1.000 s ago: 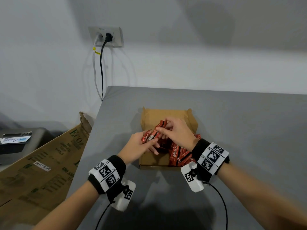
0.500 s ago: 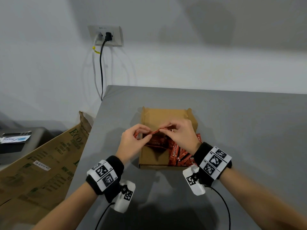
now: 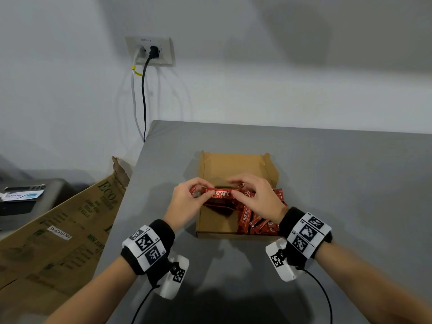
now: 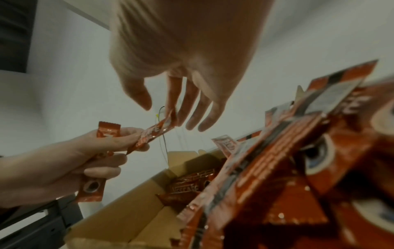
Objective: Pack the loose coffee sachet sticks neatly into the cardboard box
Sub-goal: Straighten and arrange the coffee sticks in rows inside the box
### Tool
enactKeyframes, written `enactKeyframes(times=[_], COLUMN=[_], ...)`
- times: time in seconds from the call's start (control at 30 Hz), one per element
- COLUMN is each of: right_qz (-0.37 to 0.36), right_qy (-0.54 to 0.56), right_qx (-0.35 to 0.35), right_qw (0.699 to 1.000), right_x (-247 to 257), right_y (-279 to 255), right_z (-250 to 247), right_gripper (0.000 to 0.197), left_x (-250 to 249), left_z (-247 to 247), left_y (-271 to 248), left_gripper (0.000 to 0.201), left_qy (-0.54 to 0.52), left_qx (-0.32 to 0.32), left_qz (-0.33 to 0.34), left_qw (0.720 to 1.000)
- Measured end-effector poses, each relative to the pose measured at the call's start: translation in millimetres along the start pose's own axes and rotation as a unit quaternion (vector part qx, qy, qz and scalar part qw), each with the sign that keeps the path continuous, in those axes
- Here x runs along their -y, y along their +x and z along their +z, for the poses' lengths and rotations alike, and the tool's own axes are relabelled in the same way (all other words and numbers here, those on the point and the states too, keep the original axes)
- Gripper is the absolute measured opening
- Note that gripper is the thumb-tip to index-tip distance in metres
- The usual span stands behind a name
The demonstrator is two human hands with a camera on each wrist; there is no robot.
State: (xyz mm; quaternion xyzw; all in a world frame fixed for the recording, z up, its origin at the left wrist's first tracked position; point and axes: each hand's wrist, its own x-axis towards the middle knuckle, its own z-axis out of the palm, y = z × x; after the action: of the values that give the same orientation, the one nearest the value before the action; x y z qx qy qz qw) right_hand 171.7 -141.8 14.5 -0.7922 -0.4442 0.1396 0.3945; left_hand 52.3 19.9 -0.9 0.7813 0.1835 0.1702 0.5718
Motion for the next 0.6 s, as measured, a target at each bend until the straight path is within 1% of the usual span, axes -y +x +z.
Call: enactKeyframes(times=[0.03,0.1,0.17,0.23,0.3,0.37,0.4,0.47,0.6], right_qz=[-0.003,0.005,0.021,0.038,0.047,0.058,0.065,0.074,0.072], right_qy=[-0.029,-0.091,-0.13,-0.139,-0.128,-0.134,-0.147,-0.197,-0.294], right_qx=[0.006,0.022,0.046,0.084,0.117,0.145,0.159,0.175,0.168], right_qw=[1.0,0.996,0.99,0.986,0.984,0.979,0.974,0.962,0.938], right_x=[1.1,3.5,5.6,9.1,13.8,17.9,19.0,20.0,22.3], right_y=[0.4,1.8,4.7,7.5,9.4,11.3,11.9,13.1,16.6], right_z=[1.6,3.9,4.3,7.5,13.9,21.2,24.5,29.8,33.5], right_gripper=[0.025,0.021,0.019,0.016,0.013,0.011,0.01,0.01,0.013], left_x=[1.1,3.3,4.6,4.8,3.8,2.9,2.8,1.7,3.9], left_z=[0.6,0.7,-2.2,-8.4,-15.8,-21.1,-21.2,-15.4,1.7], left_y=[-0.8,-0.8,-0.4,1.6,6.3,12.4,15.1,18.8,22.9], left_gripper=[0.014,0.012,0.01,0.013,0.021,0.023,0.022,0.019,0.013], left_qy=[0.013,0.019,0.049,0.122,0.203,0.287,0.326,0.39,0.493], left_qx=[-0.002,-0.003,0.024,0.074,0.09,0.08,0.086,0.115,0.167], left_qz=[0.004,0.004,0.003,0.014,0.026,0.038,0.044,0.052,0.062], left_qw=[1.0,1.0,0.999,0.99,0.975,0.954,0.94,0.912,0.852])
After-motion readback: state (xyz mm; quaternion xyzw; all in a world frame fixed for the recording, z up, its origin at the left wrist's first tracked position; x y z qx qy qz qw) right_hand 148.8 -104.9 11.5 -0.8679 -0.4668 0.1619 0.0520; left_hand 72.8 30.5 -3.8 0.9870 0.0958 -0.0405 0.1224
